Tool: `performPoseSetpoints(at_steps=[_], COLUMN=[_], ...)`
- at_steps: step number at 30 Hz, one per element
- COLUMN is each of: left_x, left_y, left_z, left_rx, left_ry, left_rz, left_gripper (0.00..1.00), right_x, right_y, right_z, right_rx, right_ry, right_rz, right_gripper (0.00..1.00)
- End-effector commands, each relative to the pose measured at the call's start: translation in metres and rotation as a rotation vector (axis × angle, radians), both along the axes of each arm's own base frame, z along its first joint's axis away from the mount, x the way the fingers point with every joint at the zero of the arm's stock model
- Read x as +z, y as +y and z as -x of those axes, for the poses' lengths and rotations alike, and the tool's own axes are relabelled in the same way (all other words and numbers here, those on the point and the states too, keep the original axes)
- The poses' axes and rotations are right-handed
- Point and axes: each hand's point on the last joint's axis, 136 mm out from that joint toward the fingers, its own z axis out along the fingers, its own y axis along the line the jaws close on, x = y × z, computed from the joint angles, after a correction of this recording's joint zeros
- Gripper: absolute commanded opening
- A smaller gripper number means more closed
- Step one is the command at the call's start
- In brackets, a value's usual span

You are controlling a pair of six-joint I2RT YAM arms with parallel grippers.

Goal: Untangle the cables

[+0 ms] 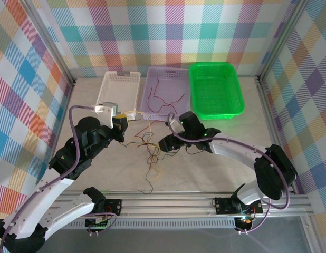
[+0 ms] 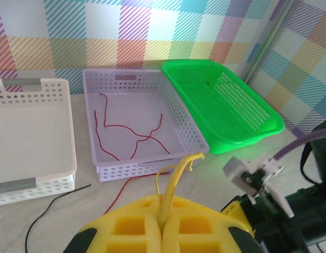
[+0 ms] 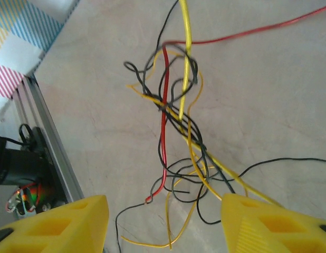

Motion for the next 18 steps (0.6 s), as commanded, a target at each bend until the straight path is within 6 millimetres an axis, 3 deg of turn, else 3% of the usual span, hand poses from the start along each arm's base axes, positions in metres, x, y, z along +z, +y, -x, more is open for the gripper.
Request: performPoseSetpoints(at_steps=[1, 13, 16, 18], left_x=[0.006, 0.007, 0.006, 0.006], left_y=[0.005, 0.008, 0.008, 0.008], left_z=[-0.005, -0.004, -0.003, -0.004], left_rx=[0.029, 0.04, 0.04, 0.039], left_ry=[-0.029, -0.038, -0.04, -0.04], left_rz=[0.019, 0.016, 0.016, 0.014], left_gripper=[0.0, 0.0, 0.0, 0.0], right_x=[0.002, -0.047, -0.057, -0.06], right_y=[0.017, 0.027, 0.026, 0.026], right_z=[-0.008, -0.013, -0.012, -0.013], right_rx=[0.008, -0.006, -0.006, -0.01], right_ry=[-0.101, -0.097, -0.089, -0.081], right_rz=[-0.018, 0.093, 0.117, 0.124], right_gripper=[0.58, 0.53, 0.48, 0.4])
